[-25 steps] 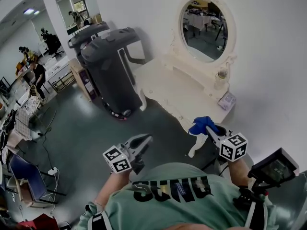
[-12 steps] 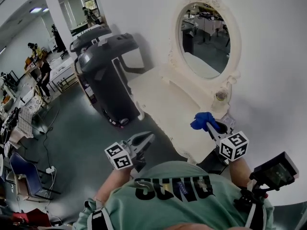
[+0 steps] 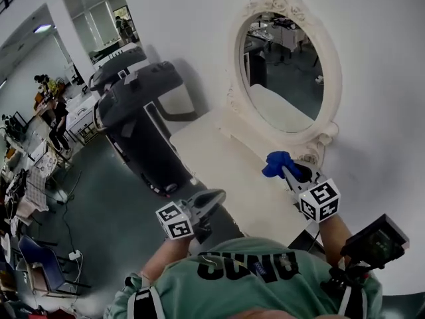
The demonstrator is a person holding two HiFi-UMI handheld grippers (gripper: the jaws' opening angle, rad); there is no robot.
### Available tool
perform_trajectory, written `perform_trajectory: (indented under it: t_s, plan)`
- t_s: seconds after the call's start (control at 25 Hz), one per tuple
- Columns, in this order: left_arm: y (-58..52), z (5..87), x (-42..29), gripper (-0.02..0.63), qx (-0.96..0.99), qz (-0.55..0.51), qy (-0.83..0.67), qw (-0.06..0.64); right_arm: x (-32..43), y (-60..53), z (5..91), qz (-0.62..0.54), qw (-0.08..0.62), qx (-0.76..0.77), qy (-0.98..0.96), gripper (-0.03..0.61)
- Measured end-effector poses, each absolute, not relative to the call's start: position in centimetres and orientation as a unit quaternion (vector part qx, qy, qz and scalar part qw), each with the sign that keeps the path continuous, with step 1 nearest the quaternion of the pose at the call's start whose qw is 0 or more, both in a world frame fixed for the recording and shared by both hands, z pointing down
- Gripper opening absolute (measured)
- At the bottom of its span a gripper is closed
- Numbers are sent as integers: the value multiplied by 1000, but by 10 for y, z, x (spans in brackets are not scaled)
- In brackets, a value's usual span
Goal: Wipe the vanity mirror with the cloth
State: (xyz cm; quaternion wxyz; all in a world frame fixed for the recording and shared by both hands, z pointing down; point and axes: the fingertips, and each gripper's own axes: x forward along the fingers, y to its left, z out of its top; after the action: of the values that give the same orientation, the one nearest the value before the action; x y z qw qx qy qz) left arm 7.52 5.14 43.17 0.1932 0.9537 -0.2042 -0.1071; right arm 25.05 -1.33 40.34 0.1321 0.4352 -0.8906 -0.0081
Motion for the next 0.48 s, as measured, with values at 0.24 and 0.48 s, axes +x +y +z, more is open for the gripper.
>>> perform_trajectory:
  t_s: [0.24, 0.48]
  plan:
    - [-44, 440, 58, 11, 963, -107, -144, 198, 209, -111, 366, -123, 201, 480, -845, 49]
    - [-106, 440, 51, 10, 966, -121, -121, 195, 195, -223, 311, -361, 355, 519, -689, 49]
